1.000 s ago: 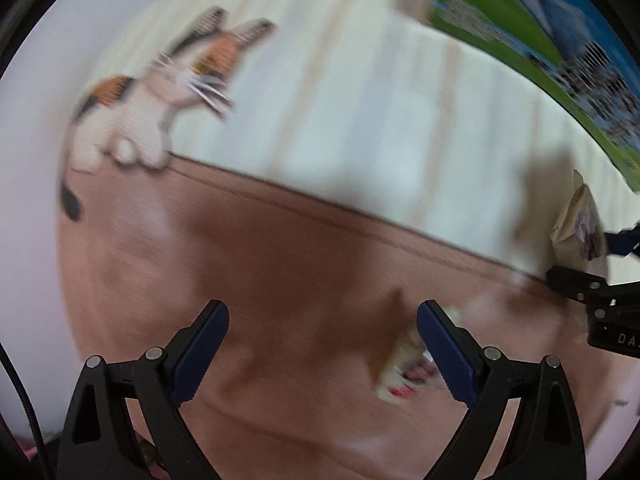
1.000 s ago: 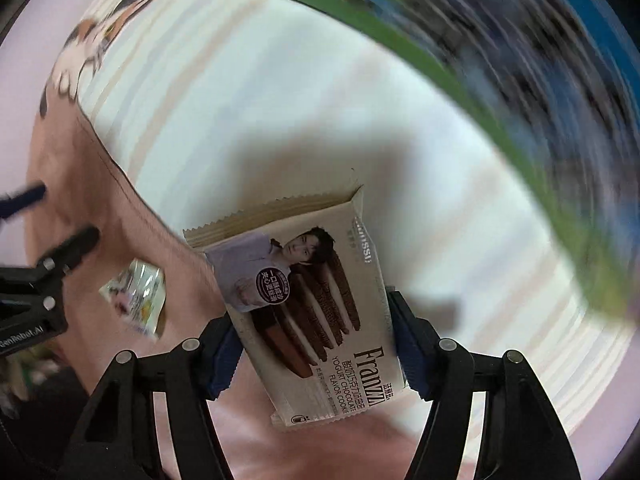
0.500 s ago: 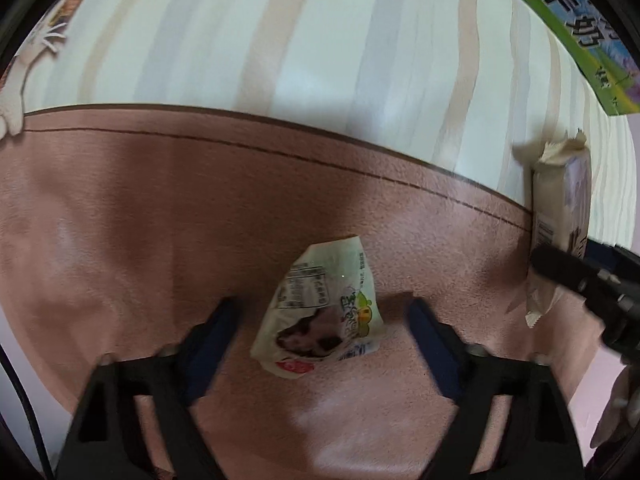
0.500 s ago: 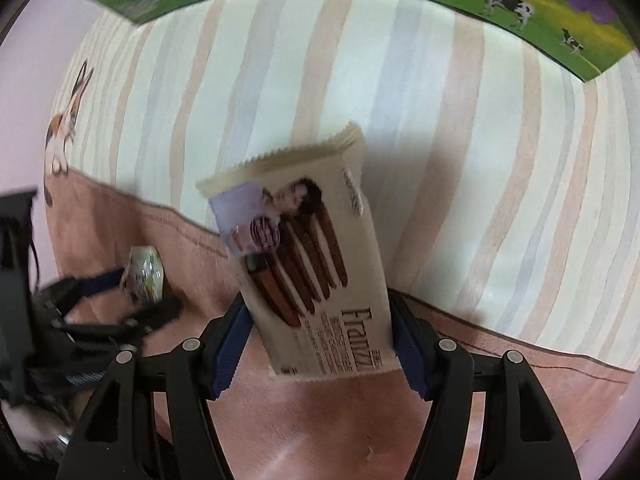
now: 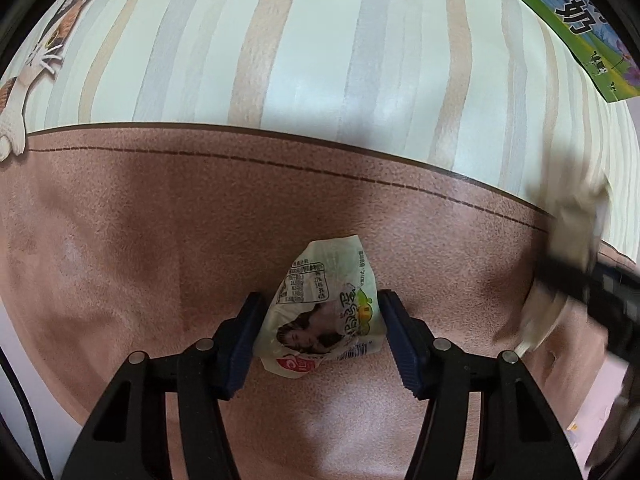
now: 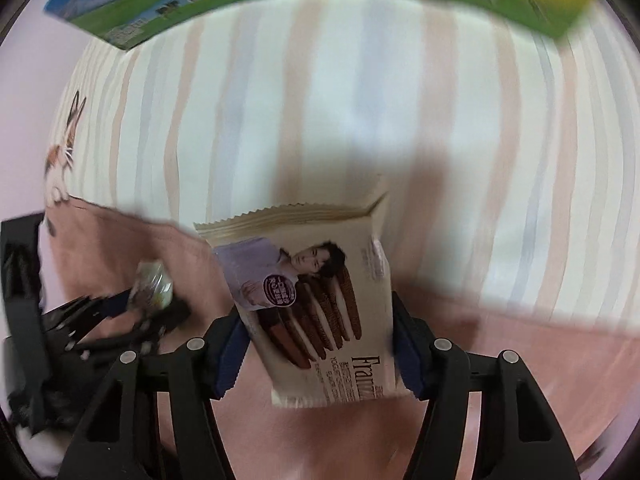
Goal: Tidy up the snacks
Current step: 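Grasp the small white sachet with the left tool while the right tool holds the Franzzi pack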
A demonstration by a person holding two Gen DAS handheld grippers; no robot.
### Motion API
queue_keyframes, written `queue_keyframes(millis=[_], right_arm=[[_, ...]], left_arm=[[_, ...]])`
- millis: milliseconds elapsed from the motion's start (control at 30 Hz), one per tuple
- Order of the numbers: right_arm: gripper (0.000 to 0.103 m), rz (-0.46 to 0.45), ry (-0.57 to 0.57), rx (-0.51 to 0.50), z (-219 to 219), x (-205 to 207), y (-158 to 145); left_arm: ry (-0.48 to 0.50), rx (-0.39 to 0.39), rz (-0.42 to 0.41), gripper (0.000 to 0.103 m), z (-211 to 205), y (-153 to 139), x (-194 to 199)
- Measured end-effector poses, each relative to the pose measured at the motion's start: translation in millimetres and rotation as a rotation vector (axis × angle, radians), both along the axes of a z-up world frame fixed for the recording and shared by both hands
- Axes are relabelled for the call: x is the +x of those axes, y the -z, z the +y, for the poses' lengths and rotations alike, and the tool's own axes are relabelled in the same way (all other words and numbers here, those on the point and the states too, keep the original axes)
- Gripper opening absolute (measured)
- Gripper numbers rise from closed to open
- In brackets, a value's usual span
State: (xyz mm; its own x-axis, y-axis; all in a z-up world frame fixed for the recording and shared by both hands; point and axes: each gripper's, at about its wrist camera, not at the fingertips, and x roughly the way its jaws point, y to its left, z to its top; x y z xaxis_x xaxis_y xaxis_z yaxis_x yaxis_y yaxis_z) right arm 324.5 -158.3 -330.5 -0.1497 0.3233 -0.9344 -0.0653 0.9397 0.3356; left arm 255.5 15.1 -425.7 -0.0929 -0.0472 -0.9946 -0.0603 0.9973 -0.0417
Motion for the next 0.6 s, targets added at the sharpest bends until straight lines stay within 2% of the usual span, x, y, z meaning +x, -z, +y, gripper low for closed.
queue_keyframes(millis=[200,333,467,600], right_arm=[[0.067,0.080,0.062,-0.007,-13,-31,12],[0.074,0.075,0.067,-0.033,-4,-32,17],[0.074,0.054,0.056,-0.061,14,-47,24],[0.065,0.019,0.030,-0.095,22,-56,22]], left_arm=[[0.006,-0.001,0.017,0.058,11,7,6],[0.029,0.022,0.016,0.058,6,9,6],[0.036,0.028,0.011,0.057,3,8,7],[0.037,0.021,0.004,0.056,0,4,6]])
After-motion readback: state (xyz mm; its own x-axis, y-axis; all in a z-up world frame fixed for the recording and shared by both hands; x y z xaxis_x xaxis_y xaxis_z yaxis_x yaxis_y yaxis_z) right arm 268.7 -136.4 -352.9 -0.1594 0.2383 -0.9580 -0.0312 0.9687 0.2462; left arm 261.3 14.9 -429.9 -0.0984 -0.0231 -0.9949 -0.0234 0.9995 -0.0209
